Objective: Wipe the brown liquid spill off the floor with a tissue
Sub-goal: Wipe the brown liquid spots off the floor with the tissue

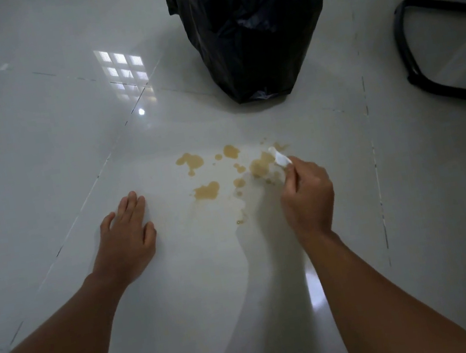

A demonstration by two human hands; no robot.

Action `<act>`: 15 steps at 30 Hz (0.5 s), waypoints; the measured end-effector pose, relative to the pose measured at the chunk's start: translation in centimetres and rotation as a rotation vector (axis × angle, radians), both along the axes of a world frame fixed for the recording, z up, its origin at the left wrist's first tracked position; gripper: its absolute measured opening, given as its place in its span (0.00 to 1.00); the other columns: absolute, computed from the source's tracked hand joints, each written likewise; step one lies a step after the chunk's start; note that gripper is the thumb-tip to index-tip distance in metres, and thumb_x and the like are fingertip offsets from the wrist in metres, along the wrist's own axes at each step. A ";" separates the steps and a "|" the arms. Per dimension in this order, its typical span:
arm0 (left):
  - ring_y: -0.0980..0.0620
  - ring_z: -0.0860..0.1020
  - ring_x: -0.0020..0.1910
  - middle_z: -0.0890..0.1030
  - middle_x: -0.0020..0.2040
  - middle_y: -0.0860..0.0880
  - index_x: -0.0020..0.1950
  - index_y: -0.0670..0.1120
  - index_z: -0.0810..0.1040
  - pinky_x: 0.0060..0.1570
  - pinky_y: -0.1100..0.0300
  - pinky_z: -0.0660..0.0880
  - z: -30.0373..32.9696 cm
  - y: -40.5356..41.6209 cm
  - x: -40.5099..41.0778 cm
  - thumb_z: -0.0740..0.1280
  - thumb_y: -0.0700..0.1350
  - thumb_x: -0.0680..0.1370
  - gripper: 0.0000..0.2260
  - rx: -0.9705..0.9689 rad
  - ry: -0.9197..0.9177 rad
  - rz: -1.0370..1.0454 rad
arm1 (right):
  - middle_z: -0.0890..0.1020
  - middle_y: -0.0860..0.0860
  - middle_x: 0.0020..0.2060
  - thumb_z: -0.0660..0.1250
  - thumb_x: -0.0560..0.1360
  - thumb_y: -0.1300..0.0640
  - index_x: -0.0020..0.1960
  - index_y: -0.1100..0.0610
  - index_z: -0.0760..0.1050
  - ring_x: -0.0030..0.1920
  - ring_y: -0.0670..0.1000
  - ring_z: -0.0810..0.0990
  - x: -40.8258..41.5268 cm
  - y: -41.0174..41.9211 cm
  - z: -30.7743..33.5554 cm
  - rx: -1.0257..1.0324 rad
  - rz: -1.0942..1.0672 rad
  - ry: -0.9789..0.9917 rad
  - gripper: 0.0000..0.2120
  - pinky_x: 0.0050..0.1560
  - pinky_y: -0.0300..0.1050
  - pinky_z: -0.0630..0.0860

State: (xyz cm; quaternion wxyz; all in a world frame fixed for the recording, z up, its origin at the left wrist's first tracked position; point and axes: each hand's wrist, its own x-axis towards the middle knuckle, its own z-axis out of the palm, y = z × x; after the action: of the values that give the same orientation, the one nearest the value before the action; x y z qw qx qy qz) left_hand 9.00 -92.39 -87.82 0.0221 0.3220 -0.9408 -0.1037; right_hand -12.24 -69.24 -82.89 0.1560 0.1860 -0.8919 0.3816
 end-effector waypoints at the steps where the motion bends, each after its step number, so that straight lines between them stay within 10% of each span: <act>1: 0.48 0.57 0.77 0.61 0.77 0.43 0.75 0.41 0.62 0.72 0.46 0.55 0.0 0.0 -0.1 0.49 0.51 0.75 0.30 -0.004 -0.002 0.003 | 0.83 0.52 0.46 0.62 0.77 0.62 0.59 0.58 0.80 0.47 0.53 0.77 -0.7 -0.1 0.3 -0.007 -0.005 0.015 0.13 0.43 0.29 0.63; 4: 0.48 0.57 0.77 0.61 0.77 0.43 0.75 0.41 0.62 0.73 0.47 0.54 0.0 0.3 -0.2 0.49 0.51 0.74 0.30 0.005 0.005 0.018 | 0.82 0.52 0.54 0.63 0.77 0.63 0.62 0.58 0.79 0.55 0.51 0.77 -1.5 -0.9 0.0 0.003 0.056 -0.028 0.14 0.53 0.22 0.63; 8: 0.48 0.57 0.77 0.61 0.77 0.43 0.75 0.41 0.62 0.72 0.47 0.55 -0.1 0.2 -0.1 0.47 0.53 0.74 0.32 -0.003 0.007 0.005 | 0.74 0.52 0.69 0.58 0.80 0.60 0.67 0.57 0.74 0.70 0.52 0.70 -0.4 -1.5 -2.9 0.203 0.282 -0.344 0.17 0.70 0.43 0.64; 15: 0.48 0.57 0.77 0.60 0.77 0.43 0.76 0.41 0.61 0.72 0.48 0.55 -0.1 0.1 0.0 0.46 0.54 0.75 0.32 -0.008 -0.008 -0.010 | 0.68 0.49 0.73 0.56 0.82 0.60 0.71 0.56 0.71 0.75 0.49 0.59 2.8 -1.3 -4.0 0.272 0.270 -0.394 0.18 0.73 0.43 0.55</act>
State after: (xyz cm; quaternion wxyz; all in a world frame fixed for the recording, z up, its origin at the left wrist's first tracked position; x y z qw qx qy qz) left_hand 8.99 -92.31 -87.91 0.0189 0.3177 -0.9428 -0.0989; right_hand -9.46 -70.58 -86.85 -0.0991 0.2448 -0.9151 0.3047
